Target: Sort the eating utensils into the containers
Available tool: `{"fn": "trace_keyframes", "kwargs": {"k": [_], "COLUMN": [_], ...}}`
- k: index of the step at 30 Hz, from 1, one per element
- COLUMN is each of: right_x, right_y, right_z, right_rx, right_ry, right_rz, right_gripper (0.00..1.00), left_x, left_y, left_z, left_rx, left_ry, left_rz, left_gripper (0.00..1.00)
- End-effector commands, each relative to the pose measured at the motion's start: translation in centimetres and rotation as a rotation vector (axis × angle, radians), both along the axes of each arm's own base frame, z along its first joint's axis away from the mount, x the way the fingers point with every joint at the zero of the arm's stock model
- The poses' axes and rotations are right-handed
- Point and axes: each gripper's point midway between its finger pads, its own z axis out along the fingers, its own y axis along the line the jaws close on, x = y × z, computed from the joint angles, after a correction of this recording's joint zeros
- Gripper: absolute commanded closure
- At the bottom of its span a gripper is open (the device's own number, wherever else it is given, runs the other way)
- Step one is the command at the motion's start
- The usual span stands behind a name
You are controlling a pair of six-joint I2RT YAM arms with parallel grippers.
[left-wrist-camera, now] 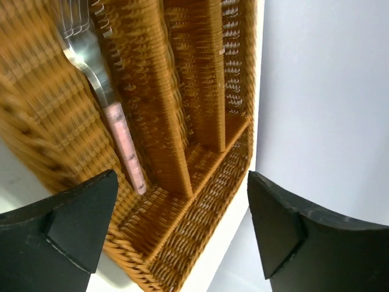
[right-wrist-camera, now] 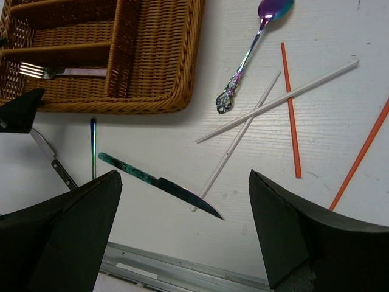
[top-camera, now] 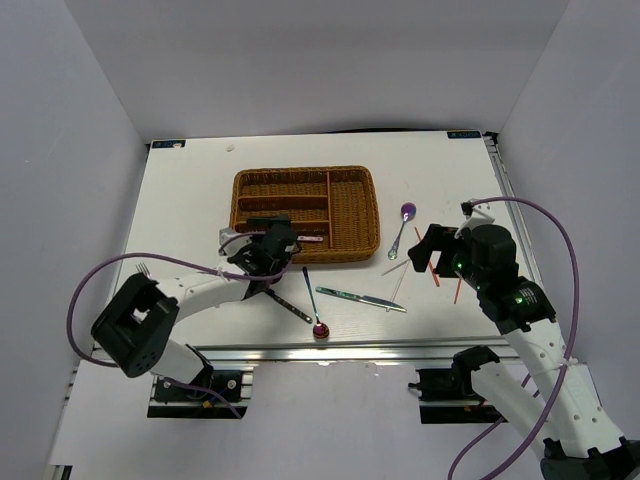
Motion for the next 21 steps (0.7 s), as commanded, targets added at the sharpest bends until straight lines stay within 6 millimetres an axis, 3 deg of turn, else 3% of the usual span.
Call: {"fn": "trace_keyframes", "kwargs": {"k": [1, 2, 4, 5, 7, 10, 11, 12, 14, 15, 17, 18, 19, 21], "right_x": [0.0, 0.0, -0.2, -0.4, -0.5, -0.9, -1.1, -1.2, -1.5, -1.6, -1.9, -1.9, -2.0, -2.1], "right_y": [0.2, 0.2, 0.2, 0.3, 0.2, 1.2, 1.6, 1.9, 2.6, 2.8, 3.4, 3.5, 3.7, 3.9], "right_z": [1.7, 1.8, 2.4, 2.6, 2.7, 2.5, 2.4, 2.5, 2.5, 2.6, 2.9, 3.0, 3.2, 3.5], "right_rx": [0.009, 0.011, 0.013, 0.018, 0.018, 0.053, 0.065, 0.073, 0.092, 0.102, 0.121, 0.129, 0.136, 0.145], "right_ry": [-0.044, -0.044, -0.049, -0.054, -0.063, -0.066, -0.06, -0.062, -0.05, -0.049, -0.053, -0.055, -0.06, -0.066], "right_rz": [0.018, 0.021, 0.025, 0.031, 0.032, 0.083, 0.107, 0.121, 0.159, 0.171, 0.205, 0.212, 0.225, 0.236], "right_gripper": [0.11, 0.11, 0.11, 0.11, 0.11, 0.11, 0.11, 0.11, 0.11, 0.11, 0.11, 0.11, 0.11, 0.11], "left_x": [0.2, -0.9, -1.7, -2.7, -3.9, -6.7, -6.9, -7.8, -9.4, -10.3, -11.3, -12.4, -12.8, -13.6], "left_y": [1.8, 3.3, 5.4, 7.5, 10.5, 16.6, 17.8, 20.4, 23.2, 25.3, 27.1, 29.5, 29.5, 30.4], "left_z": [6.3, 5.6, 7.3, 8.5, 9.9, 10.2, 10.0, 8.0, 7.7, 6.2, 4.1, 2.9, 0.7, -0.1], "left_rx": [0.179, 0.302, 0.454, 0.598, 0.711, 0.841, 0.835, 0.809, 0.841, 0.792, 0.795, 0.751, 0.717, 0.692], "left_ry": [-0.047, 0.04, 0.092, 0.141, 0.194, 0.32, 0.331, 0.412, 0.45, 0.521, 0.638, 0.722, 0.799, 0.889], "left_rz": [0.015, 0.008, 0.023, 0.04, 0.057, 0.053, 0.044, 0.036, -0.002, 0.004, -0.062, -0.019, -0.087, -0.084], "left_gripper": [0.03, 0.02, 0.02, 0.02, 0.02, 0.02, 0.02, 0.02, 0.02, 0.02, 0.02, 0.02, 0.02, 0.02]}}
